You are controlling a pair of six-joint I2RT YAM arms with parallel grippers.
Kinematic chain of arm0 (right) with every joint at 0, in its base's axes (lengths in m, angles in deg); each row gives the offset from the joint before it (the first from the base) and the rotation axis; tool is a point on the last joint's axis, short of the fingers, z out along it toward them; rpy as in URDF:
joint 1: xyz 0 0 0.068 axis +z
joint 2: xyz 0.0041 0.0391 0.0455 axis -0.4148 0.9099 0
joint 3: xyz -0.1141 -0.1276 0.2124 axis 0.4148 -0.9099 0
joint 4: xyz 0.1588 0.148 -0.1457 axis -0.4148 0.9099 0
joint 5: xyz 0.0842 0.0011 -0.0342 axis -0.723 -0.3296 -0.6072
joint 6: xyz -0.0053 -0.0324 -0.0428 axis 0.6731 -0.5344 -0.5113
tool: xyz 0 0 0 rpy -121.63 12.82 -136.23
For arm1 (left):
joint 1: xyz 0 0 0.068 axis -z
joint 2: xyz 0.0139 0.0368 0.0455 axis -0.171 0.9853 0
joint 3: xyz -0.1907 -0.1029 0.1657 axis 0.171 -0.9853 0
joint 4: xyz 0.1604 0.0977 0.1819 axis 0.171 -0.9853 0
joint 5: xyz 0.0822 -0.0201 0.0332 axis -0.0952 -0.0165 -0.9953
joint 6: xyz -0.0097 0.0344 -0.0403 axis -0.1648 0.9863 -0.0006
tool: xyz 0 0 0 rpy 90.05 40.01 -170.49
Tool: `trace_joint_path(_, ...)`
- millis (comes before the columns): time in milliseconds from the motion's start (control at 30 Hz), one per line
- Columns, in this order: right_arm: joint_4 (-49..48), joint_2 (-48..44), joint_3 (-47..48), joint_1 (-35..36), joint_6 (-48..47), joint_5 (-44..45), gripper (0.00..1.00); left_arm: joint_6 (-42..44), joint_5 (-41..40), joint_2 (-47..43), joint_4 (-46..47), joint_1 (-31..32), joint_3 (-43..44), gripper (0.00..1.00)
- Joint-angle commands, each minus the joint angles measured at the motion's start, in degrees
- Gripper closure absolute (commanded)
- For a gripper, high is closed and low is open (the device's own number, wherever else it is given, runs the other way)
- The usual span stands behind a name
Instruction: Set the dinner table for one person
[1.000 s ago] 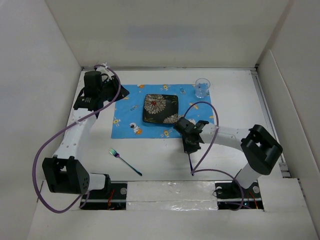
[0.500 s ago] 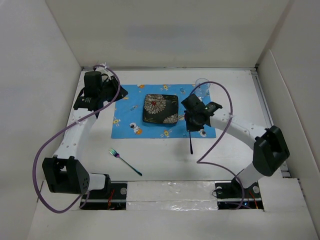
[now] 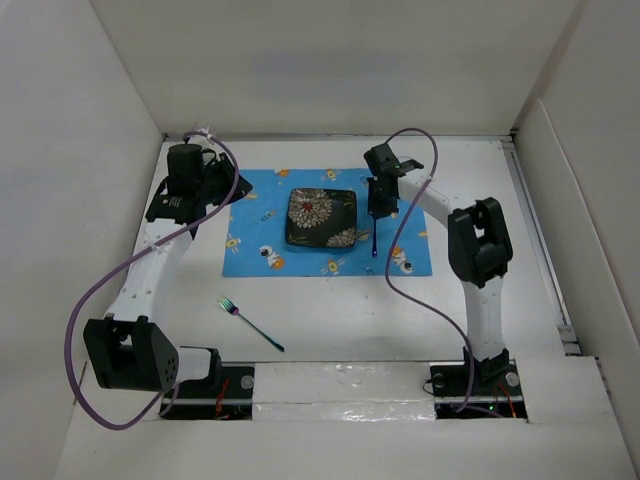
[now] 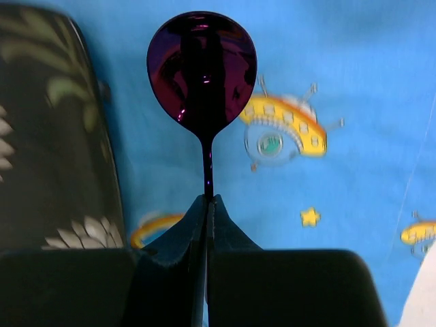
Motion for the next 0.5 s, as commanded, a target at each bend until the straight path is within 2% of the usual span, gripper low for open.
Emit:
trace_joint_path(0,0.01,2.25,6.7,-1.0,-1.26,0.05,1.0,0.53,-0.73,-1.95,0.54,0.04,-0.46,0.84)
trace_joint_path(133,0.8,5.15,8.48,-2.14,-1.09,0.76,1.0,0.52,-1.17,-1.51,-0.34,0.04,-0.38,0.84)
trace_joint_path(367,0.18,4.89,6.45,-2.14,-1.0,0.84,1.0,-0.88,-5.38,-0.89,-3.68,0.04,-0.29,0.83)
trace_joint_path(400,0.27,4.89,6.46,-2.14,-1.0,1.02,0.97,-1.49,-5.91,-0.89,-4.03,0.04,-0.29,0.83)
trace_joint_path(433,0.27,4.8,6.37,-2.14,-1.0,0.94,0.87,-1.76,-6.44,-0.89,-5.25,0.04,-0.03,0.83)
trace_joint_path(467,0.44,4.37,6.45,-2.14,-1.0,1.2,0.81,-2.11,-7.05,-0.98,-5.7,0.04,0.15,0.83)
